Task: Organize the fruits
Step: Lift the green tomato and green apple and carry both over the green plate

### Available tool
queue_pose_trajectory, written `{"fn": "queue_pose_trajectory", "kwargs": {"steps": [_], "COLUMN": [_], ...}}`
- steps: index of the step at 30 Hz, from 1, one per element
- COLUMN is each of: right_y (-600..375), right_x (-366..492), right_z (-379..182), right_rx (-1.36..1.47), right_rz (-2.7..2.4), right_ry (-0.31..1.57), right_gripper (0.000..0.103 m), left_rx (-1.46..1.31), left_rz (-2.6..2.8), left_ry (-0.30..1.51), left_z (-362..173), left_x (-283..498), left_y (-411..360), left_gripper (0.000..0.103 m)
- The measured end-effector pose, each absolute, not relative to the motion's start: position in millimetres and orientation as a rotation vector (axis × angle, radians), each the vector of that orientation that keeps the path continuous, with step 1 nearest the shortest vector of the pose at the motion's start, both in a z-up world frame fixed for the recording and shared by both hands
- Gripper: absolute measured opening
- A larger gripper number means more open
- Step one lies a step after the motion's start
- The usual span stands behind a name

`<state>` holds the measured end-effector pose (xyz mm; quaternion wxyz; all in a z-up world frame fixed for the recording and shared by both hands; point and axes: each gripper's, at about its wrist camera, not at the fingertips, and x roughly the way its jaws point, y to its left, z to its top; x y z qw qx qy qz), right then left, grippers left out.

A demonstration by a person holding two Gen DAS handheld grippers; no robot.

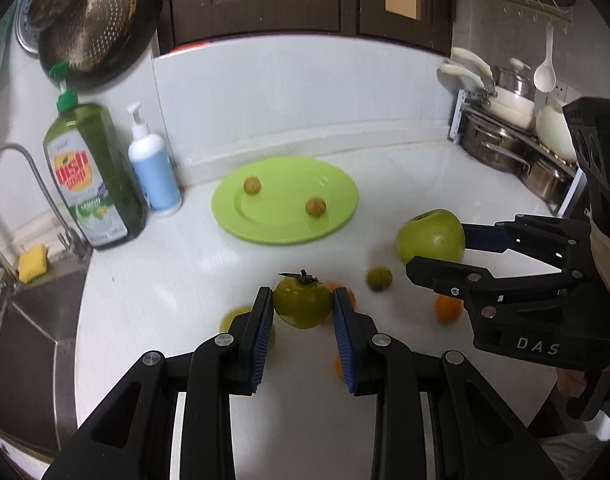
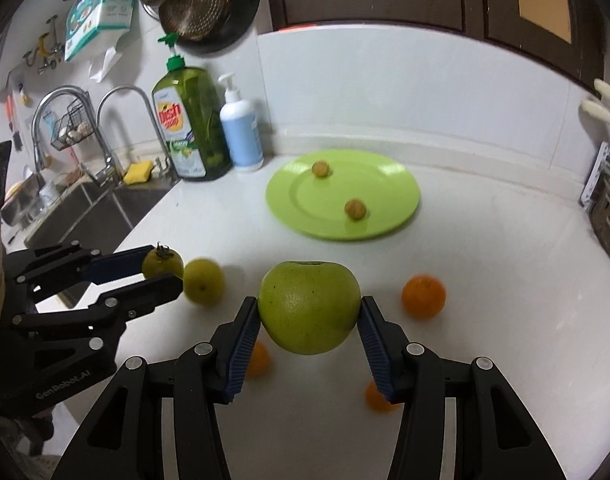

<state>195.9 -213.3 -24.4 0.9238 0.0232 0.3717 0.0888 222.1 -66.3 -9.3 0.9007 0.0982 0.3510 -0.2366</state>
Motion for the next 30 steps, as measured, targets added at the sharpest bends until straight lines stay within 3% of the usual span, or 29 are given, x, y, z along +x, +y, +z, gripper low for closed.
{"fn": "queue_pose_trajectory", "kwargs": {"steps": [17, 30], "right_y": [-234.5, -252.8], "right_x": [267.3, 347.2], "right_z": [20.3, 12.8], "right_rx": [0.036, 0.044], "right_rz": [0.149, 0.150], "right_ry": [0.682, 0.766], "right_gripper": [0.051, 0.051], "left_rx": [0.205, 0.206], "left_rz": [-0.493, -0.486], "left_ry": [0.684, 0.741], "left_z": [29.4, 23.9], "left_x": [299.4, 375.8], "left_y": [-85.3, -104.6], "left_gripper": [0.030, 0.030]}}
